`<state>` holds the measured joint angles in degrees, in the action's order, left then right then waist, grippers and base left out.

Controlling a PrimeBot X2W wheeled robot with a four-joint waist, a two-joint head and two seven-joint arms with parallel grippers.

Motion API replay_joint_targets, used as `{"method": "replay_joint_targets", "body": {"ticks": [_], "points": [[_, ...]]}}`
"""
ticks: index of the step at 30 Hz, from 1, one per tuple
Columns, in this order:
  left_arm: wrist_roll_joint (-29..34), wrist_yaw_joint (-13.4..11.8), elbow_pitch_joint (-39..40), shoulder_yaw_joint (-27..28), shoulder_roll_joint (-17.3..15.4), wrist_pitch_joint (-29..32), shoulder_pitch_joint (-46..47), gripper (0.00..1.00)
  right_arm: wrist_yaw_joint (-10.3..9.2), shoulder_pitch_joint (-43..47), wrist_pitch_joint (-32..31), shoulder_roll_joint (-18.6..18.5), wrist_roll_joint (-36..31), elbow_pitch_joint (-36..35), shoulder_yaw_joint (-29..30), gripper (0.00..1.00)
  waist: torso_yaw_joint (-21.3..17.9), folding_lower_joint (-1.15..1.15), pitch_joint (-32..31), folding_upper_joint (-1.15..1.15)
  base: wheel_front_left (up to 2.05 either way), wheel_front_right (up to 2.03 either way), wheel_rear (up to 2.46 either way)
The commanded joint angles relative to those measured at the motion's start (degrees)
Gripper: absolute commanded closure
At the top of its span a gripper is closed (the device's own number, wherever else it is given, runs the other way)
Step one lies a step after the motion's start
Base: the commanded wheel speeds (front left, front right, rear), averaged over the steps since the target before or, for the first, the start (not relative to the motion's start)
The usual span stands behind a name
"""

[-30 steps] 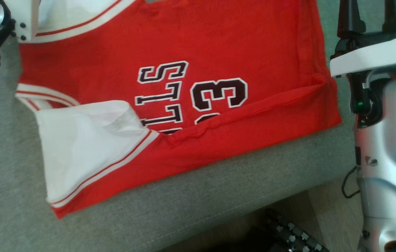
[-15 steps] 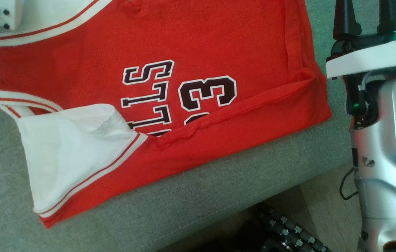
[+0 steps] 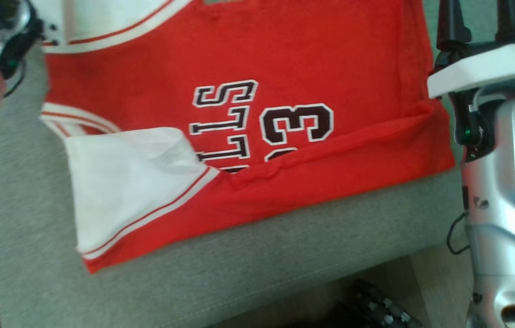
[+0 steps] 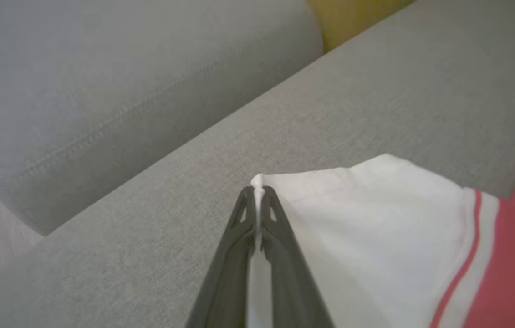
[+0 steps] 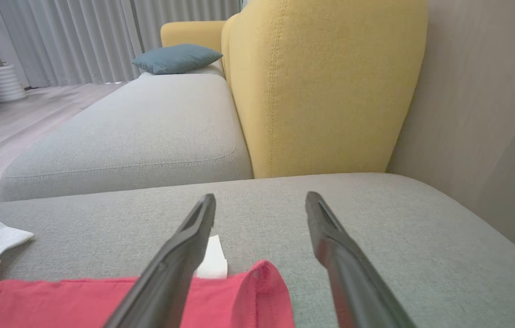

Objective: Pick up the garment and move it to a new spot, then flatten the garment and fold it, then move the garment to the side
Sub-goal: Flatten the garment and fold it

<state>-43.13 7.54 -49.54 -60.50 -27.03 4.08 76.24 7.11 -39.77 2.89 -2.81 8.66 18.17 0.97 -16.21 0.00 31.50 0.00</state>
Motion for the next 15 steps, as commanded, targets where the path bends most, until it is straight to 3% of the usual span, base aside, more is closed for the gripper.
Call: {"method": "replay_joint_targets", "body": {"ticks": [1, 8, 15], "points": [[0.57, -0.40, 1.18, 2.03, -0.83, -2.50, 1.76, 1.00, 0.37, -1.45, -1.11, -1.01, -0.74, -0.67, -0.90, 0.00, 2.69, 0.00, -2.12, 0.00, 0.00, 0.00, 0.00], [1.12, -1.38, 3.13, 1.90, 2.04, -9.29, -0.36, 1.00, 0.37, -2.93, -5.55, -4.96, -2.34, 7.25, -1.46, 0.00, 7.32, 0.00, -4.97, 0.00, 0.00, 0.00, 0.00], [1.32, -1.76, 6.98, 1.02, 3.12, -10.69, -1.94, 1.00, 0.37, -6.51, -9.22, -9.18, -4.42, 17.98, -1.02, 0.00, 10.56, 0.00, -5.58, 0.00, 0.00, 0.00, 0.00]]}}
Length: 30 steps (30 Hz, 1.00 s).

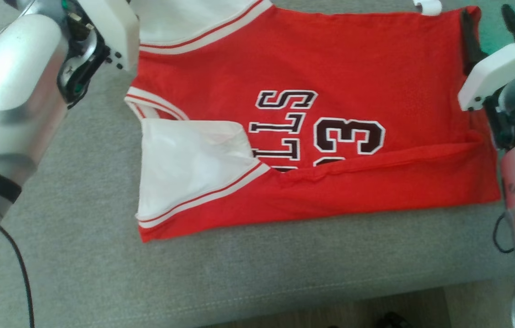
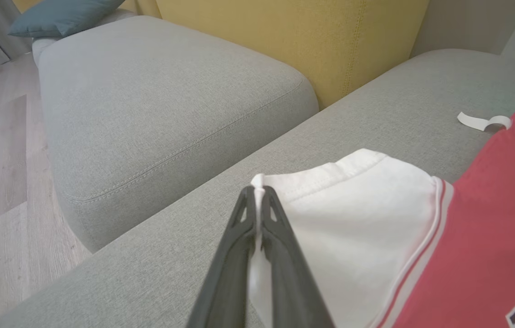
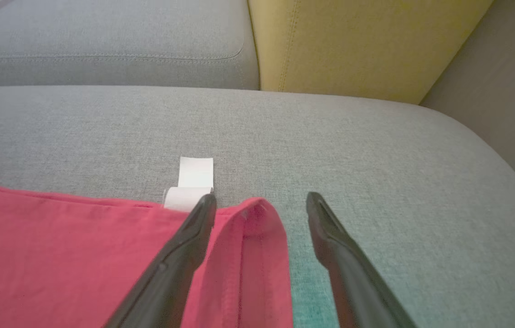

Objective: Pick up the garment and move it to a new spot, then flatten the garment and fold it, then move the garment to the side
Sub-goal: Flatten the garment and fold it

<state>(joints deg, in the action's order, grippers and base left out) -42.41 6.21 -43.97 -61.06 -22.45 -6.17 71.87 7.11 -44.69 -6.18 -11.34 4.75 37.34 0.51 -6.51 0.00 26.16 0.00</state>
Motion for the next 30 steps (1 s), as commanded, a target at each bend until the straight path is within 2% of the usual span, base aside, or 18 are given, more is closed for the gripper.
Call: {"method": "replay_joint_targets", "body": {"ticks": [1, 9, 21, 23, 30], "points": [[0.63, -0.50, 1.94, 1.49, -1.46, -0.41, 2.38, 1.00, 0.37, -2.19, -0.48, -1.09, -0.99, 0.17, -0.45, 0.00, 1.11, 0.00, -0.17, 0.00, 0.00, 0.00, 0.00], [0.58, -1.15, 5.20, 1.12, -2.02, 0.28, 2.51, 1.00, 0.37, -6.79, -1.13, -3.08, -4.75, 9.66, 0.26, 0.00, 2.07, 0.00, 0.75, 0.00, 0.00, 0.00, 0.00], [0.26, -1.66, 6.22, 0.81, -2.66, 0.80, 2.61, 1.00, 0.37, -11.07, 1.02, -2.68, -7.06, 17.33, -0.29, 0.00, 2.19, 0.00, 1.94, 0.00, 0.00, 0.00, 0.00], [0.23, -1.70, 6.18, 0.74, -2.69, 0.81, 2.65, 1.00, 0.37, -11.63, 1.27, -2.72, -6.82, 18.42, -0.69, 1.00, 2.29, 0.00, 2.07, 0.00, 0.00, 0.00, 0.00], [0.07, -2.28, 5.68, 1.09, -3.02, 0.09, 3.14, 1.00, 0.37, -14.14, 3.59, -4.10, -6.24, 20.66, 0.53, 1.00, 2.64, 0.00, 2.52, 0.00, 0.00, 0.00, 0.00]]}}
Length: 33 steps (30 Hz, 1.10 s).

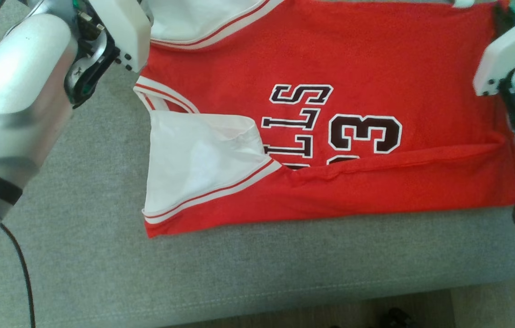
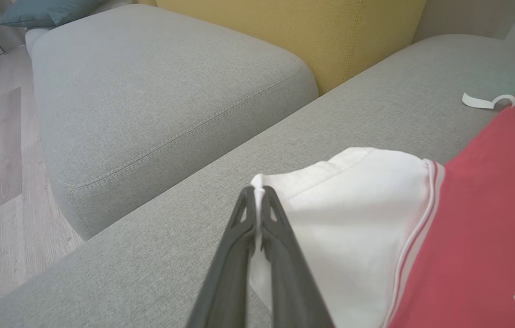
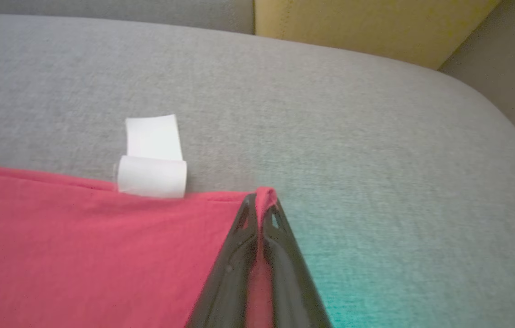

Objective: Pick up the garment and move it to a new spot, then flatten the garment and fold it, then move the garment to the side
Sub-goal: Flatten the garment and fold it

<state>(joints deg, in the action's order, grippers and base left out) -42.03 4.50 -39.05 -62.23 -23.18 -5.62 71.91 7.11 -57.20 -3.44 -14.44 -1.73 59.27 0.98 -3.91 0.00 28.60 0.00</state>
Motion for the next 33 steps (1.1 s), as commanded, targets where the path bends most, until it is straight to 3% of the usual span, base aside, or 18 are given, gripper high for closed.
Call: {"method": "replay_joint_targets", "body": {"ticks": [1, 15, 22, 33], "points": [[-0.32, -0.57, 0.76, 2.27, -2.29, -0.46, 3.09, 1.00, 0.37, -1.62, 0.85, -1.00, 0.24, -1.27, 0.05, 1.00, 0.03, 0.00, 0.07, 0.00, 0.00, 0.00, 0.00], [-0.38, -3.19, -3.62, 5.60, -2.88, -5.85, 7.47, 1.00, 0.37, -9.74, 10.09, 1.24, 3.89, -0.17, 4.63, 1.00, -0.62, 0.00, 2.29, 0.00, 0.00, 0.00, 0.00], [0.72, -4.63, -6.06, 6.79, -0.98, -8.46, 9.27, 1.00, 0.37, -12.79, 13.48, 1.44, 5.51, 1.81, 6.44, 1.00, -0.16, 0.00, 3.07, 0.00, 0.00, 0.00, 0.00], [2.75, -2.78, -2.95, 5.64, -1.17, -9.33, 2.43, 1.00, 0.37, -8.51, 14.37, 0.32, 10.78, 5.35, 4.37, 1.00, 0.74, 0.00, -1.28, 0.00, 0.00, 0.00, 0.00]]}}
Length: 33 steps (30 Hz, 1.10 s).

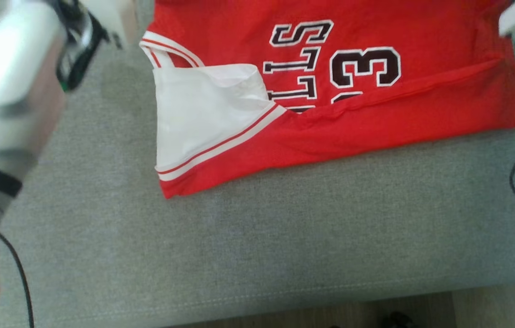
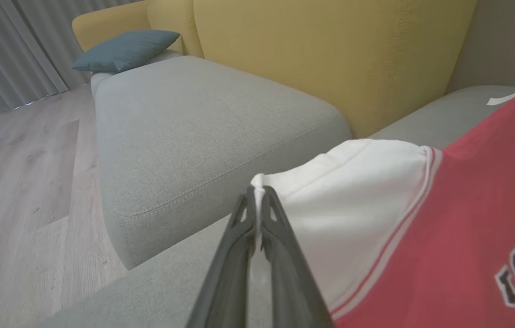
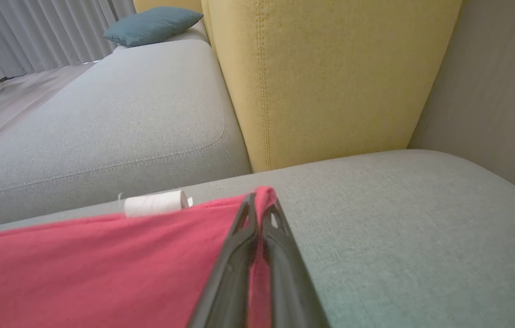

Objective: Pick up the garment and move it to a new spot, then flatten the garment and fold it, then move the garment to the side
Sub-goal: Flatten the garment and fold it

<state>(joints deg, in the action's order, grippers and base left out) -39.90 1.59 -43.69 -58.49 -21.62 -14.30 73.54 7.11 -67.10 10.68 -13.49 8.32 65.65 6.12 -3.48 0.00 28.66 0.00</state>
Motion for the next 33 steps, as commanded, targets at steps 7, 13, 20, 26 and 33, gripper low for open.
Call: {"method": "replay_joint_targets", "body": {"ticks": [7, 13, 20, 26, 33], "points": [[0.90, -0.91, 9.32, 0.76, -5.72, -0.67, -7.49, 1.00, 0.37, 6.69, -3.73, -2.70, 5.89, -0.57, -4.73, 1.00, 1.34, 0.00, -6.51, 0.00, 0.00, 0.00, 0.00], [0.48, -2.40, 15.98, -1.14, -8.10, 0.93, -13.62, 1.00, 0.37, 11.17, -8.64, -4.16, 9.27, -1.23, -8.27, 1.00, 1.82, 0.00, -9.78, 0.00, 0.00, 0.00, 0.00], [-0.27, -5.22, 24.82, -3.58, -11.39, 4.21, -20.82, 1.00, 0.37, 17.32, -14.86, -6.57, 13.76, -4.12, -12.74, 1.00, 2.07, 0.00, -13.34, 0.00, 0.00, 0.00, 0.00], [-0.46, -6.96, 30.39, -5.85, -13.38, 6.93, -25.15, 1.00, 0.37, 21.67, -19.98, -8.76, 16.78, -7.44, -16.13, 1.00, 2.04, 0.00, -15.26, 0.00, 0.00, 0.00, 0.00], [-0.66, -8.25, 33.62, -7.95, -14.51, 9.06, -28.50, 1.00, 0.37, 25.65, -26.26, -10.91, 19.99, -12.65, -19.28, 1.00, 1.34, 0.00, -16.41, 0.00, 0.00, 0.00, 0.00]]}}
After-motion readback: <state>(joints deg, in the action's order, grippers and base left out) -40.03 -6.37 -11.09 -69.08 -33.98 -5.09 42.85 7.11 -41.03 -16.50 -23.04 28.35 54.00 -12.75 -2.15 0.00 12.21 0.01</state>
